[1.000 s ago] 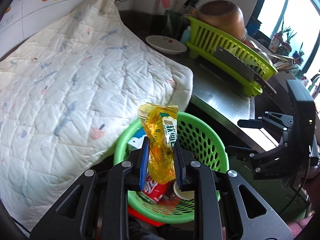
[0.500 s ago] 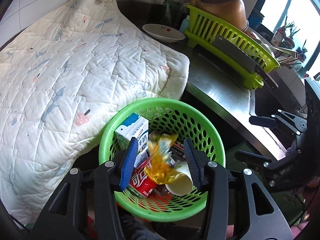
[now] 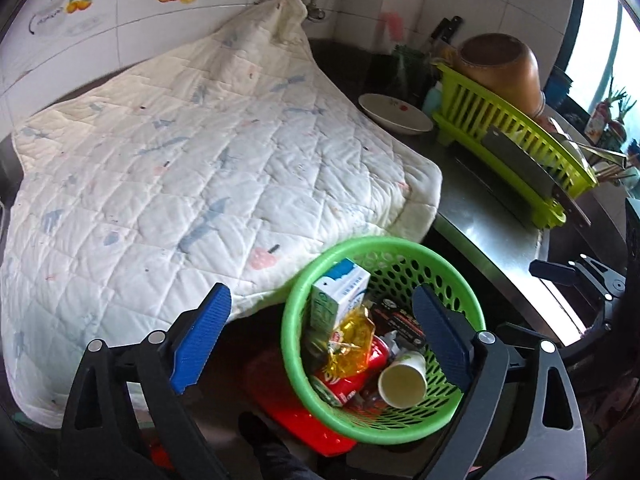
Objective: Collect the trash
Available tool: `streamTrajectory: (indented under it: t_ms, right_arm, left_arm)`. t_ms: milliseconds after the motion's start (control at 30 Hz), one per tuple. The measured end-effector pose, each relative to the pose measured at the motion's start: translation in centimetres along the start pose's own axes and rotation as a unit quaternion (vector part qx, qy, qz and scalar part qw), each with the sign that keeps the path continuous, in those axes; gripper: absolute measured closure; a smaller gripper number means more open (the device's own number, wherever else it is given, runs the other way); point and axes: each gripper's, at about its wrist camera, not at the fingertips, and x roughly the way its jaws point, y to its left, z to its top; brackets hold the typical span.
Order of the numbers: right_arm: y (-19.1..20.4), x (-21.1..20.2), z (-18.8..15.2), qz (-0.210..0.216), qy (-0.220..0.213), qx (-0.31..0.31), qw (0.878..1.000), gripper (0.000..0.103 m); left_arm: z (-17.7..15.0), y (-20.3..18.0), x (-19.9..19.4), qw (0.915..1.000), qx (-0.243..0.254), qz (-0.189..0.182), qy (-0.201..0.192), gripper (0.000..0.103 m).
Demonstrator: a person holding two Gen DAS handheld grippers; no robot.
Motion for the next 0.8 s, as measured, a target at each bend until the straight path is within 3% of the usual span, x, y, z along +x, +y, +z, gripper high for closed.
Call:
streamTrajectory:
  t_ms: [267, 467, 700, 800]
  right_arm:
    - [0.6, -0.3, 2.0, 0.007, -0.028, 0.028, 0.999, 0.011]
    - [0.6, -1.2, 3.2, -0.003, -0.056, 0.051, 0.997, 0.010]
    - [0.0, -2.6, 3.8, -0.005, -0.084, 0.082, 0.993, 0.009]
    - [-0.2, -3.1, 3.9, -0.004, -0.093, 0.090, 0.992, 0.009]
  left_arm:
    - [1.3, 2.0, -3.2, 0.9968, -0.025, 0.057, -0.051, 0.005]
    - [2.0, 3.0, -4.3, 0.9934, -0.050, 0.081, -0.063, 0.005]
    - [2.3, 2.2, -5.8, 0.9844, -0.038, 0.141, -0.098, 0.005]
    - [2.4, 1.9, -6.3, 0.9831, -0.035, 0.145, -0.107, 0.005]
